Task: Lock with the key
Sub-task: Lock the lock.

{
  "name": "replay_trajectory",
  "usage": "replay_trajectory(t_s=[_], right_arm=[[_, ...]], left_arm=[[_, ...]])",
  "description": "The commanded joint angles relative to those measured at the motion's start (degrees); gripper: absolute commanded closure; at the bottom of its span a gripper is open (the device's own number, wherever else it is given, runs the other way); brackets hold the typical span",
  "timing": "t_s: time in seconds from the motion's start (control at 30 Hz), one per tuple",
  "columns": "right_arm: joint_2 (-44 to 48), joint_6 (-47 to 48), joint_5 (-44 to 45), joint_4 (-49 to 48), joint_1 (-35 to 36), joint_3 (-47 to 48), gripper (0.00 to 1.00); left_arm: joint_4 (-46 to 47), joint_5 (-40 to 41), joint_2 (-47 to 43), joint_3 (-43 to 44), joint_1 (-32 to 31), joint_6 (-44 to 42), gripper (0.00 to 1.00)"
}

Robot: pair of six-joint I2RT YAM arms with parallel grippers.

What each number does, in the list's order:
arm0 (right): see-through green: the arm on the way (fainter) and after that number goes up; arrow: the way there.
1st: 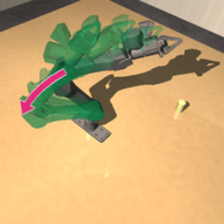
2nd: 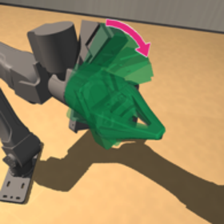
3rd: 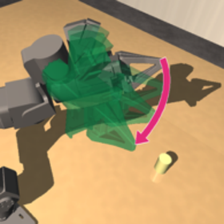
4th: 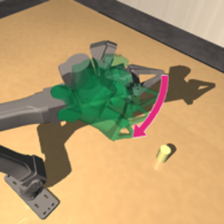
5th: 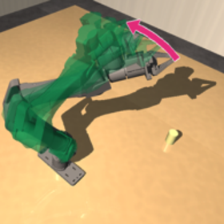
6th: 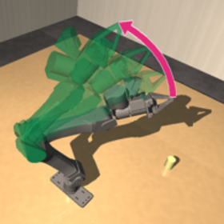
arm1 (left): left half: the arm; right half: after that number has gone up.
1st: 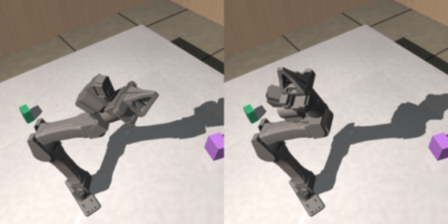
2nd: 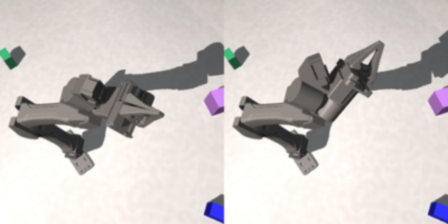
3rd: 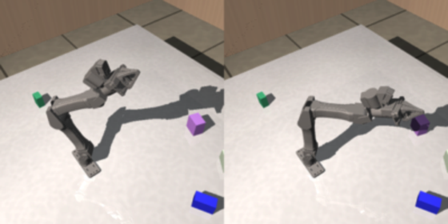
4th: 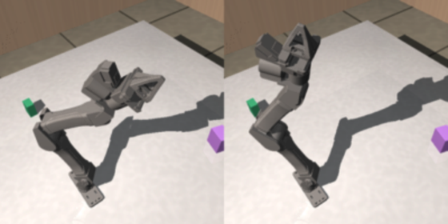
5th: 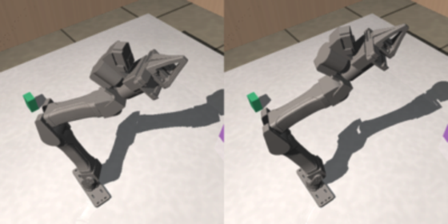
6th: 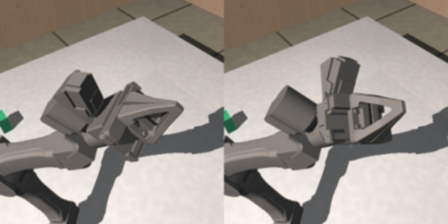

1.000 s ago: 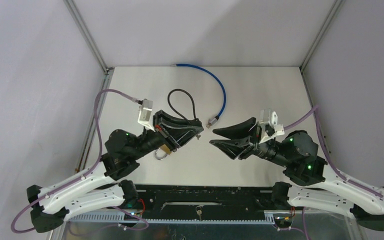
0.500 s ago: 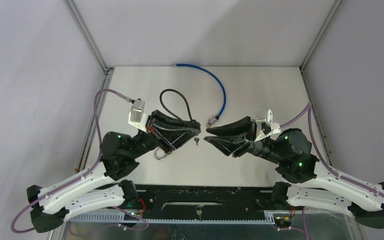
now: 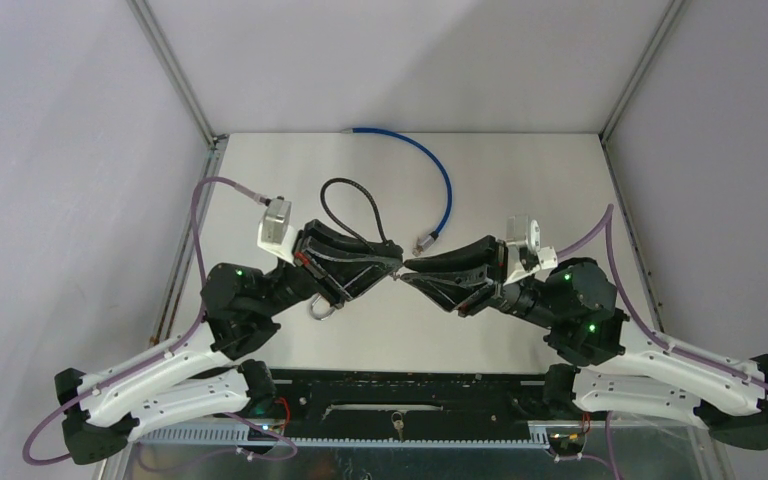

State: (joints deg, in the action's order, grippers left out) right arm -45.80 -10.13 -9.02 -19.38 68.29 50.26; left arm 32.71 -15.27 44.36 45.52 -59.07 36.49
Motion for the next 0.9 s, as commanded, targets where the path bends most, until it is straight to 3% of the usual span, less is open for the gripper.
replay_trajectory(t_s=[0.0,0.87], right_arm=[[-0.37,-0.68,0.37,-4.15,0.75,0.19,0.75],[-2.26,0.46,6.31,-3.17,2.13,0.18,0.85]], left_arm=[[4.01,-0.46,-0.17,1.34,0.09,0.86,1.00],[3.92,-0.72,1.11,1.42,0.09,0.43,1.00]])
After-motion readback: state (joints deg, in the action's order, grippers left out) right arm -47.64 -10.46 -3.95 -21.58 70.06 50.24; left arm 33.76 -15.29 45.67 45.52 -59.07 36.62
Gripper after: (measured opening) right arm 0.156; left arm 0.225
